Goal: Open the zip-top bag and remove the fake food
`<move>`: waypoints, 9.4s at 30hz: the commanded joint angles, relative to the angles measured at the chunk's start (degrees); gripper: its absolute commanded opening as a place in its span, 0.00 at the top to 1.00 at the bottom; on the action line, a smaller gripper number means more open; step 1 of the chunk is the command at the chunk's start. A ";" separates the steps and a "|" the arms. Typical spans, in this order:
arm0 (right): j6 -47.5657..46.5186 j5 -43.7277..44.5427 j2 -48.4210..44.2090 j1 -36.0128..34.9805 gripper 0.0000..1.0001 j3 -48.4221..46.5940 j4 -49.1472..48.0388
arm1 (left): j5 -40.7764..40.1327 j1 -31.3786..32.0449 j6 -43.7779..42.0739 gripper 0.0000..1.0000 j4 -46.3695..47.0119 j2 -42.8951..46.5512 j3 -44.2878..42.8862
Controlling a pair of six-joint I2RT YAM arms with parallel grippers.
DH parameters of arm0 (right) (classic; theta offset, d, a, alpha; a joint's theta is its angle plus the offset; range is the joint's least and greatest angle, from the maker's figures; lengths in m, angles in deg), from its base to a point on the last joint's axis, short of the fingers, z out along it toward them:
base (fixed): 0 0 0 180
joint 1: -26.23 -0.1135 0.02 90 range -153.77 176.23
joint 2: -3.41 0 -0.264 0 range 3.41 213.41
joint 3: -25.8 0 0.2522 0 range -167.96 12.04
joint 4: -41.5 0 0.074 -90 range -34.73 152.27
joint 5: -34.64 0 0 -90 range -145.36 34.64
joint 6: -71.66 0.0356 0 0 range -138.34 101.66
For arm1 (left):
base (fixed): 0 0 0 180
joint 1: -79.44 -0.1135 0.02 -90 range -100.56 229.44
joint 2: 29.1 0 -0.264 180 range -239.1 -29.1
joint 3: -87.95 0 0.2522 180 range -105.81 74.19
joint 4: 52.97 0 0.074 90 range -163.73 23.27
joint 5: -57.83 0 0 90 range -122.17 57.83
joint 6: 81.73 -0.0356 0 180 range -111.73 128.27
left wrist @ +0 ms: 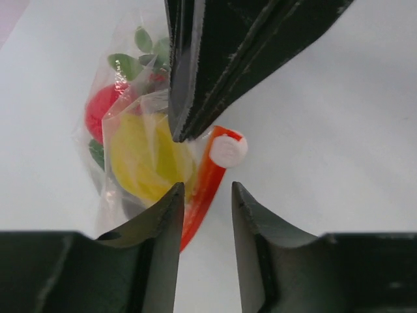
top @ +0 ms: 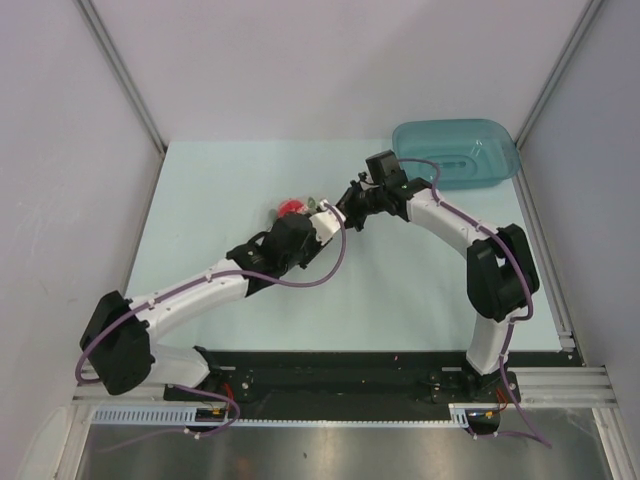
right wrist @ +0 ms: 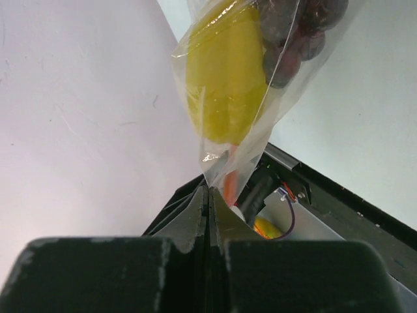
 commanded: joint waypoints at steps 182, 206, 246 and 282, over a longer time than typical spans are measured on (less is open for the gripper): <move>6.52 -1.00 -5.06 13.30 1.00 7.76 -6.64 | 10.37 -12.11 10.39 1.00 -10.25 26.56 14.54; -33.29 11.29 18.60 11.46 0.98 -37.93 27.84 | 29.02 -11.94 21.99 1.00 -18.25 20.07 6.28; -10.10 29.41 -7.34 -8.85 0.43 -1.47 17.00 | 27.89 -2.71 24.63 1.00 -14.90 8.73 -1.37; -35.68 23.69 -1.27 -7.35 0.44 -11.67 16.11 | 26.74 -4.99 35.97 0.41 -20.79 10.60 -7.95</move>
